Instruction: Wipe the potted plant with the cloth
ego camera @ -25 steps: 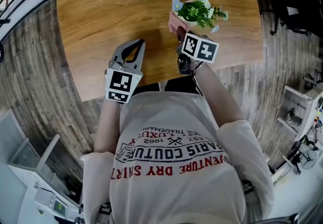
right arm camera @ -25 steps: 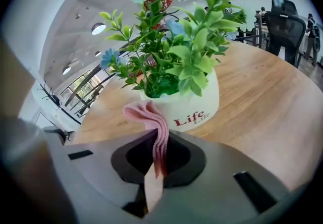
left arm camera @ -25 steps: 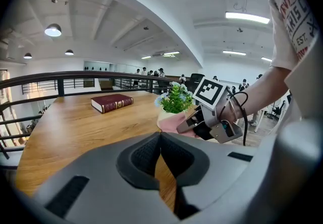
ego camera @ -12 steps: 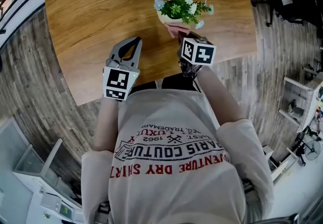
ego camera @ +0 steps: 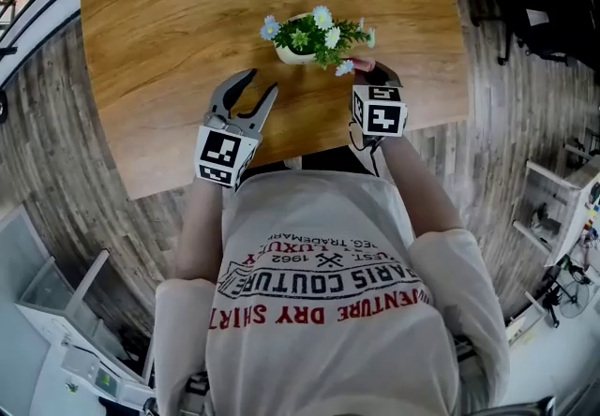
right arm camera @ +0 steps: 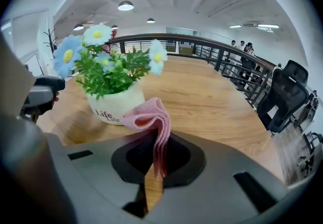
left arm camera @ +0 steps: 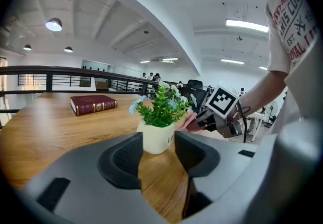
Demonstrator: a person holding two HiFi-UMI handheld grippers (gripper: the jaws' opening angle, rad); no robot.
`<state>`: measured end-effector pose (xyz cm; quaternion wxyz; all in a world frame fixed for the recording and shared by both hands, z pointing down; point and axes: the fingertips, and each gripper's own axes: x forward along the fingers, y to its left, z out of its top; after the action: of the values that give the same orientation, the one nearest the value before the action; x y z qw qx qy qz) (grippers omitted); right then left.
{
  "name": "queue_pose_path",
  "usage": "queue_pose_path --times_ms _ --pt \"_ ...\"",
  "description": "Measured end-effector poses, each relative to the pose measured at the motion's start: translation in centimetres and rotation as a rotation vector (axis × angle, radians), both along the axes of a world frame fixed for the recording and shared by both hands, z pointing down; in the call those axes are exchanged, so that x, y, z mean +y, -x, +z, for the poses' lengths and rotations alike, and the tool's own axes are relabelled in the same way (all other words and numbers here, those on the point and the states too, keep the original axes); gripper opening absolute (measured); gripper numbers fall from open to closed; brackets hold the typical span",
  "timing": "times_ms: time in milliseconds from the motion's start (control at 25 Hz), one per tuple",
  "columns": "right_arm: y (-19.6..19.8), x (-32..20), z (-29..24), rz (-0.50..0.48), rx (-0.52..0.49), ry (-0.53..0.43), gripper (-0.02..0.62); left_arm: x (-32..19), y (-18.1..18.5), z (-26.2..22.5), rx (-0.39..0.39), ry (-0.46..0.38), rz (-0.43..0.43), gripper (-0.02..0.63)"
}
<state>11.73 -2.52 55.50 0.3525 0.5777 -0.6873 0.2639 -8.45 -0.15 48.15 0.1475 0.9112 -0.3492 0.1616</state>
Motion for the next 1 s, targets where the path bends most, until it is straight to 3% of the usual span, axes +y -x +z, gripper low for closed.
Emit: queue_pose_path --times_ms 80,480,1000 --pt "-1.4 -0.7 0.1 -0.005 -0.007 0.004 0.035 -0.4 -1.3 0.4 -0.014 -0.017 0.009 0.255" --pt "-3.8 -5.0 0.9 -0.069 -0.092 0.039 0.035 -4.0 -3.6 2.0 -0.061 -0.103 -0.003 0.464" --pt "-2.7 -10.2 1.2 -0.218 -0.076 -0.011 0.035 -6.1 -7.0 3.8 -0.099 -0.101 0.231 0.499"
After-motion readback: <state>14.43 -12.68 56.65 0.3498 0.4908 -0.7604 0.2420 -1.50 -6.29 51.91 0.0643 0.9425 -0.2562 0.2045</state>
